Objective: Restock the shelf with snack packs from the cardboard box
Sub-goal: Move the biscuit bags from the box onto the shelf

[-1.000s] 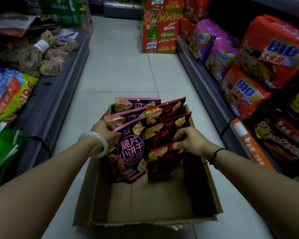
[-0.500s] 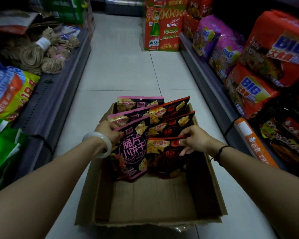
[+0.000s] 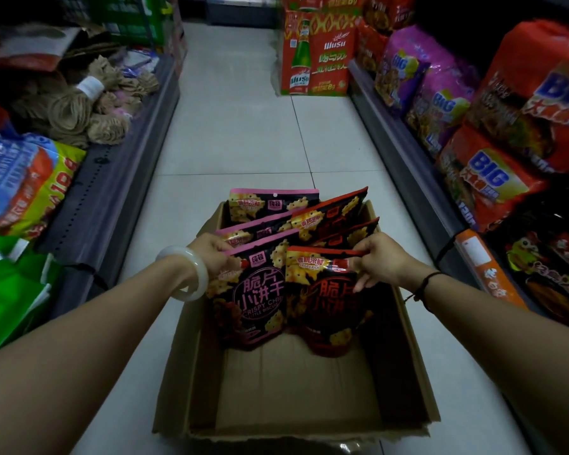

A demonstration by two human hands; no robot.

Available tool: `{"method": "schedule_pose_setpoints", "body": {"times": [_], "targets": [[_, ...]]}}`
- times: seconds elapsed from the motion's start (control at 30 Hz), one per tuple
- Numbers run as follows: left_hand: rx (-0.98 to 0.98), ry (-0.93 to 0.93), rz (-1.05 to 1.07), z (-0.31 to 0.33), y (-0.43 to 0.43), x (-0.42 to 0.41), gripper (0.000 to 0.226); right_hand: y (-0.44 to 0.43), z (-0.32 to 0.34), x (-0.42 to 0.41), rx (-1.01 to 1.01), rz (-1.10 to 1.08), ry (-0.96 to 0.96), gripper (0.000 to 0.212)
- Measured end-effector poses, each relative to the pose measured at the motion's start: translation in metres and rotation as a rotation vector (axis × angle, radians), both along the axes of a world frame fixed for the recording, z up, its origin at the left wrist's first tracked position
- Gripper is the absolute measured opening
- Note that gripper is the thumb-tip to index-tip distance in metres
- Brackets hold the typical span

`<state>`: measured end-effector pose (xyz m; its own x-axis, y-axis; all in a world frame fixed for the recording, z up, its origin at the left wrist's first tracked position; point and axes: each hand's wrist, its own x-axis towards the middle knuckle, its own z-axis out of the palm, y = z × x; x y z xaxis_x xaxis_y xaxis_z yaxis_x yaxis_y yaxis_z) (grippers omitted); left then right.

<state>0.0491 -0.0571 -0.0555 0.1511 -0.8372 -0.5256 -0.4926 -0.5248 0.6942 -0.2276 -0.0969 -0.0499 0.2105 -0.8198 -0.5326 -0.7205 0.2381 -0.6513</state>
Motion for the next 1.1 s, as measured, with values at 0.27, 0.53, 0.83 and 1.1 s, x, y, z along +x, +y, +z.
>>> {"method": "schedule_pose_setpoints", "body": {"times": [0.27,0.53,0.83,1.1], "targets": [[0.076,0.002,-0.031,0.028,-0.009,-0.001,0.007,-0.011,0.038,0.0,0.011,0.012,0.006,0.013],[0.143,0.041,-0.033,0.118,-0.003,0.0,0.009,-0.012,0.127,0.003,0.079,-0.007,-0.029,0.009],[0.142,0.038,-0.022,0.261,-0.003,-0.003,0.008,-0.017,0.275,0.006,0.102,0.015,-0.013,0.009],[0.088,0.047,-0.074,0.419,-0.015,-0.004,0.013,-0.026,0.433,0.011,0.065,0.022,-0.036,0.01]]}}
